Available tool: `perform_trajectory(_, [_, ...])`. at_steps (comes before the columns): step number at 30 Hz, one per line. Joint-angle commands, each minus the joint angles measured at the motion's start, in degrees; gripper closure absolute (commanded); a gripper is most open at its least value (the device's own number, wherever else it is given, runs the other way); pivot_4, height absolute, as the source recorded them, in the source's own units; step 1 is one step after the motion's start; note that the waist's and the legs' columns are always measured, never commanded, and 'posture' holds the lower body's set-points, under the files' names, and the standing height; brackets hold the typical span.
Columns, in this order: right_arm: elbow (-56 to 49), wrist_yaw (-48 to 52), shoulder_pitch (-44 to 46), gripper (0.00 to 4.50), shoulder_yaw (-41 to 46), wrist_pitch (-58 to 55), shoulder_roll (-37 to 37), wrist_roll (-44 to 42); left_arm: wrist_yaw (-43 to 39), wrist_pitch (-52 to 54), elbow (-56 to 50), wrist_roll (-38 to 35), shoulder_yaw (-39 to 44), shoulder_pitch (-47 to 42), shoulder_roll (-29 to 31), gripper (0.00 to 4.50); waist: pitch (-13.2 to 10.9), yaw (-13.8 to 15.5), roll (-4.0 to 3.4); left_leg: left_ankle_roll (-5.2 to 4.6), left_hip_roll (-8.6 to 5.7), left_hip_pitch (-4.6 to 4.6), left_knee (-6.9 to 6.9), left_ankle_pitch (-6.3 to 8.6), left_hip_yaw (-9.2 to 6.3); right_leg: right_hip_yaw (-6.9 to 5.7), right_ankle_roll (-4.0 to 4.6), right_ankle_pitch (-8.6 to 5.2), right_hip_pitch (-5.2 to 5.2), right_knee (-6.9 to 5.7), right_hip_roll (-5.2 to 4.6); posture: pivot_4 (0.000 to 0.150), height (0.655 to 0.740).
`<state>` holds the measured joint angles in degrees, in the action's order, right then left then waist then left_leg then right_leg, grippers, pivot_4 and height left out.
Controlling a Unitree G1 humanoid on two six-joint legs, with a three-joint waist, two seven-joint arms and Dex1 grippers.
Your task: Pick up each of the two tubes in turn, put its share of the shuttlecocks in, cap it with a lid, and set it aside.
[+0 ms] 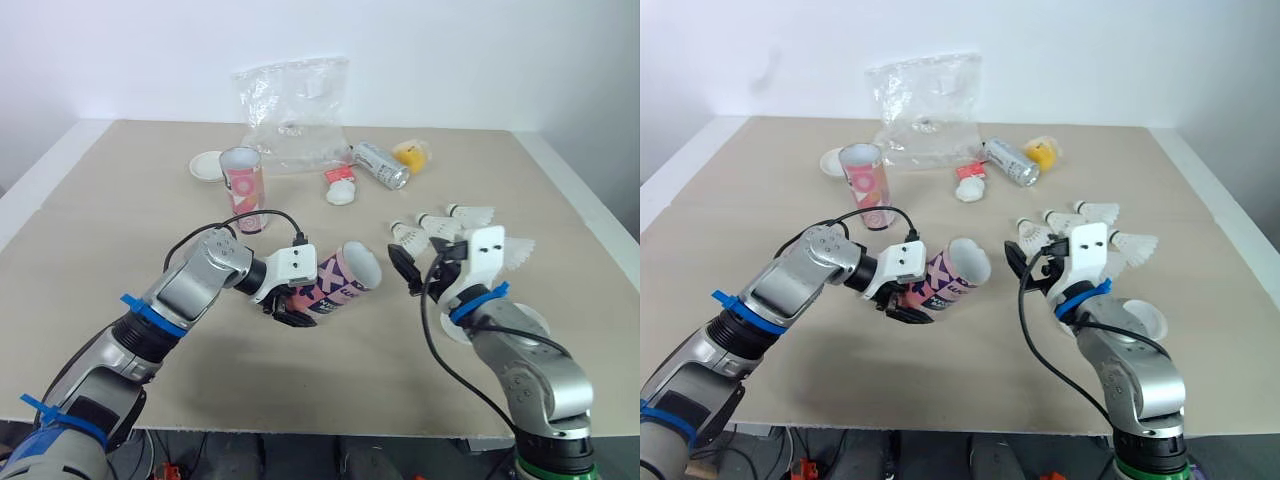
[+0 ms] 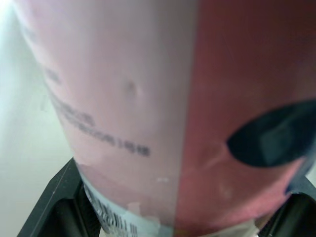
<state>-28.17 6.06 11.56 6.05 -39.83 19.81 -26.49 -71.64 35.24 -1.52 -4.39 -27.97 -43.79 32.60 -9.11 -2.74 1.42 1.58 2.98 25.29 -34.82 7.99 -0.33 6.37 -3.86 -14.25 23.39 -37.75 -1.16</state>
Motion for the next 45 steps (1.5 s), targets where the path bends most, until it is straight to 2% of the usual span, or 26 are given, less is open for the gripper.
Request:
perform_trajectory(1, [0.0,-4.1,3.1,0.07,-3.3,-0.4,-2.6,4.2,0.1,1.0,-2.9,-0.6,1.7,0.0,1.3,1.15,0.0,0.0,0.01,0.0,-0.01,0.01,0.0,0.0,0.0,0.0,0.0,0.0,0.0,0.0,-0.01,0.15,0.74])
perform_trajectory(9, [6.4,-9.9,5.8,0.07,-4.6,0.9,-9.1,10.0,1.3,3.3,-5.2,-1.4,2.4,0.7,2.5,1.15,0.0,0.0,0.01,0.0,-0.03,0.09,0.03,0.01,-0.02,-0.01,-0.03,-0.12,0.01,0.0,-0.02,0.15,0.74])
perform_trajectory(20, [15.1,-11.2,9.5,0.07,-2.7,5.3,-15.0,13.1,2.6,6.3,-8.2,-2.7,2.2,0.9,2.3,1.15,0.0,0.0,0.01,0.0,-0.02,0.08,0.08,0.01,-0.05,-0.01,-0.02,-0.14,0.05,-0.03,0.02,0.15,0.74])
perform_trajectory(38, [33.4,-11.9,19.4,0.07,2.8,13.4,-17.6,14.5,5.2,8.4,-9.5,-4.3,2.5,1.5,2.6,1.15,0.0,-0.2,-0.01,0.0,-0.02,0.07,0.15,0.01,-0.06,-0.01,-0.15,-0.07,0.07,-0.04,0.04,0.15,0.74])
perform_trajectory(39, [34.3,-11.9,19.9,0.59,3.0,13.9,-17.6,14.5,5.3,8.5,-9.5,-4.3,2.5,1.5,2.6,1.15,0.0,-0.2,-0.01,0.0,-0.02,0.06,0.16,0.01,-0.06,-0.01,-0.15,-0.07,0.07,-0.05,0.04,0.15,0.74])
perform_trajectory(41, [35.7,-11.6,20.6,1.21,3.3,14.5,-17.3,14.6,5.6,8.6,-9.6,-4.4,2.4,1.6,2.6,1.15,0.0,-0.2,-0.01,0.0,-0.02,0.06,0.16,0.01,-0.06,-0.01,-0.14,-0.08,0.07,-0.05,0.04,0.15,0.74])
perform_trajectory(42, [36.6,-11.5,21.0,1.7,3.6,14.6,-17.0,14.6,5.7,8.6,-9.6,-4.4,2.4,1.6,2.6,1.15,0.0,-0.2,-0.01,0.0,-0.02,0.06,0.16,0.01,-0.06,-0.01,-0.14,-0.08,0.07,-0.05,0.04,0.15,0.74])
perform_trajectory(45, [37.6,-11.2,21.6,2.59,4.2,14.8,-16.1,14.9,6.0,8.7,-9.6,-4.5,2.5,1.7,2.5,1.15,0.0,-0.2,-0.02,0.0,-0.02,0.07,0.17,0.01,-0.05,-0.01,-0.14,-0.08,0.07,-0.05,0.04,0.15,0.74])
